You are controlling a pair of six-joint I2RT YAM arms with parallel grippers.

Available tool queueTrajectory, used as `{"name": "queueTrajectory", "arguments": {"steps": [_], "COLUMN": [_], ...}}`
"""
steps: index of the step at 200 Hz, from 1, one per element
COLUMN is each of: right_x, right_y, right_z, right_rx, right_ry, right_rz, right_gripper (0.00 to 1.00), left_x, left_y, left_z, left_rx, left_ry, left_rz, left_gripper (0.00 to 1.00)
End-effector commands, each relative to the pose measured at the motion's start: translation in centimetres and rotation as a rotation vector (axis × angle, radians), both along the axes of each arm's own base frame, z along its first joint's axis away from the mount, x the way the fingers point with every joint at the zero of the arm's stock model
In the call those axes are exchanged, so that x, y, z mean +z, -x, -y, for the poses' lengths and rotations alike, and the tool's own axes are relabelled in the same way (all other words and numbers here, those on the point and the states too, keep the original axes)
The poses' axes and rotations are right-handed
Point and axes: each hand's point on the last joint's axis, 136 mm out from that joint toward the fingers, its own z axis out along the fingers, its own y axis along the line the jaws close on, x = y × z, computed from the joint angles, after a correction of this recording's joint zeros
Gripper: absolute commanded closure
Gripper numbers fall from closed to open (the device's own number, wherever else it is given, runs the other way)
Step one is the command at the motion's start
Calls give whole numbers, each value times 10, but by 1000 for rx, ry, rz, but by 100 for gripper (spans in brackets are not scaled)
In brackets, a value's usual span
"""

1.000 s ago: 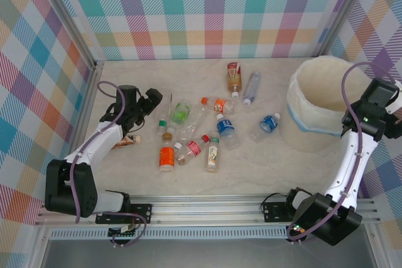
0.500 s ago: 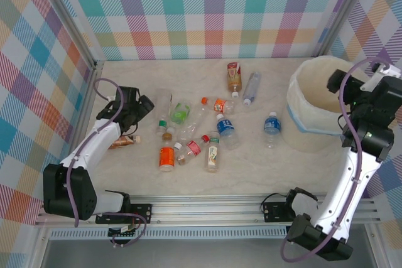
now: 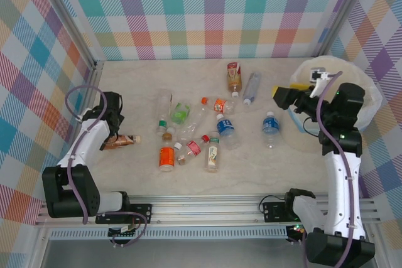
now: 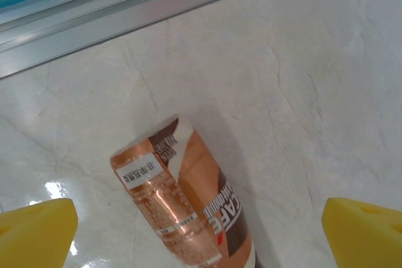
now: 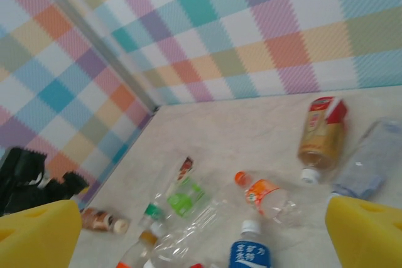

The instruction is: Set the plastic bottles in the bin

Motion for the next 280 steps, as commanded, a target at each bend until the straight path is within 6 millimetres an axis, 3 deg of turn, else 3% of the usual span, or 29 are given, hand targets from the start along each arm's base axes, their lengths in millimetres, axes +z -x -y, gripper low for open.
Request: {"name": "queueTrajectory", "arguments": {"steps": [1, 57, 125, 147, 183, 201, 226, 232, 258, 280], "right_x": [12, -1, -29, -36, -40, -42, -43, -44, -44, -53], "right_y": [7, -3, 7, 10, 11, 10, 4, 3, -12, -28], "right_z": [-31, -77, -104, -104, -103, -103, -106, -107, -114, -122], "right_rx": [145, 278, 344, 337, 325, 322, 317, 322, 297, 245], "right_ry": [84, 115, 150, 168, 173, 171, 137, 123, 43, -23], "right_rz": [141, 159, 134, 133, 133, 131, 116, 104, 47, -8], "right_gripper": [0, 0, 0, 0, 0, 0, 0, 0, 0, 0], "left_x": [-21, -53, -93, -102, -113, -108, -94, -86, -60, -20], "left_y": [17, 6, -6, -8, -9, -19, -35, -49, -68, -87], "left_z": [-12, -12, -15, -19, -19, -20, -15, -11, 5, 29], "left_rx": [197, 400, 505, 503, 467, 385, 215, 142, -18, -170], "left_ry": [79, 239, 301, 279, 272, 260, 255, 264, 306, 356], "left_rz": [17, 156, 164, 115, 107, 130, 154, 199, 291, 410], "left_gripper": [0, 0, 2, 11, 37, 47, 46, 46, 49, 49]}}
